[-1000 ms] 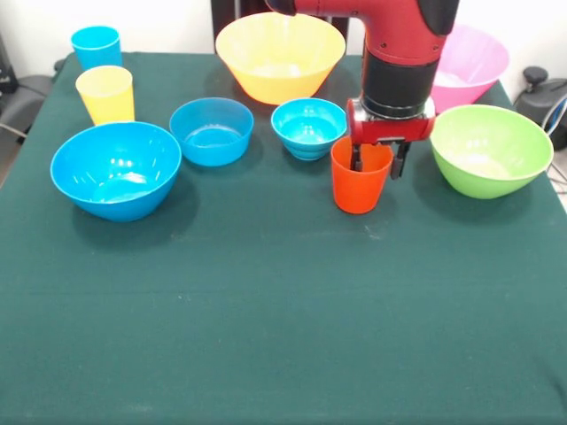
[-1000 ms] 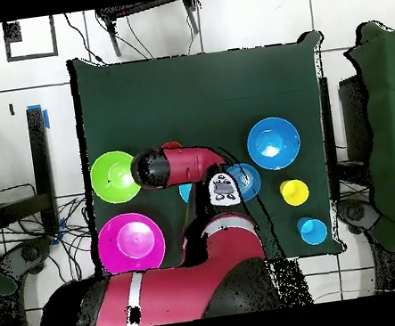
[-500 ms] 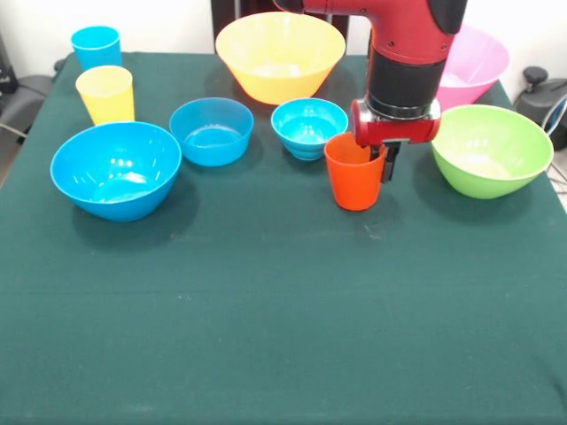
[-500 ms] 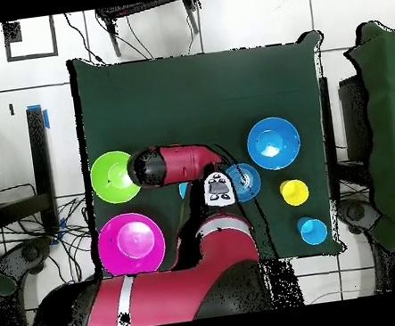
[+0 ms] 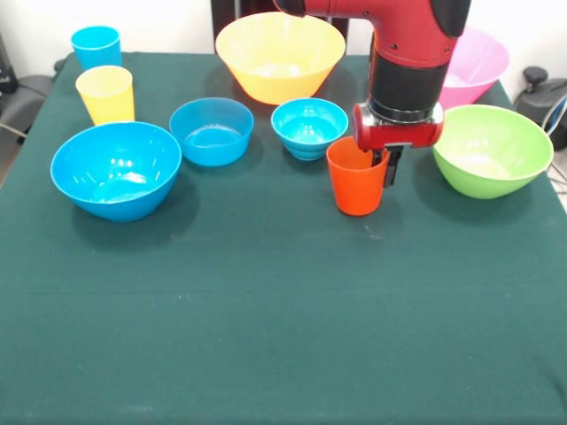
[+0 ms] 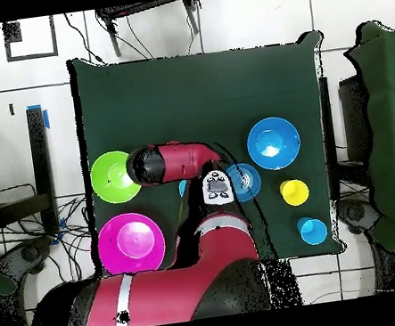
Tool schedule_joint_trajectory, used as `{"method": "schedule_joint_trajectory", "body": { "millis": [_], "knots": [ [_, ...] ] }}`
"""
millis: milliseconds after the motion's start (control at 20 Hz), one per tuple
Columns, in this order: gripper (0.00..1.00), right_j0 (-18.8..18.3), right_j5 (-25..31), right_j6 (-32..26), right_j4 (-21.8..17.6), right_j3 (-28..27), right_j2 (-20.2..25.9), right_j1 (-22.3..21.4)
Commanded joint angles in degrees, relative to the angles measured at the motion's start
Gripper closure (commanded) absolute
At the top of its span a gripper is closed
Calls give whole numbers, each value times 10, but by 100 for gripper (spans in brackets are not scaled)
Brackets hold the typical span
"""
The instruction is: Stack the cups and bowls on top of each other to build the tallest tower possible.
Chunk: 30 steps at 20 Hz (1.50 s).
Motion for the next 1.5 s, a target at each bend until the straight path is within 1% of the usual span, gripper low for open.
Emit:
{"method": "schedule_joint_trajectory", "body": {
  "millis": [50, 300, 500, 650, 700, 750, 850, 1000, 1200, 1250, 1500],
  "knots": [
    [100, -7, -22, 58, -9, -49, 38, 32],
    [100, -14, -35, 55, -13, -60, 40, 47],
    [100, -17, -29, 51, -8, -102, 41, 76],
    [100, -16, -2, 49, 1, -142, 38, 96],
    [100, -14, 1, 52, 3, -148, 36, 101],
    [100, -13, 1, 52, 3, -159, 35, 112],
    [100, -17, -12, 49, -2, -163, 41, 123],
    [100, -17, -12, 48, -5, -183, 42, 135],
    [100, -15, 3, 47, -4, -224, 42, 151],
    [100, -17, 6, 45, -1, -243, 44, 164],
    [100, -29, 26, 36, -4, -274, 58, 176]
  ]
}}
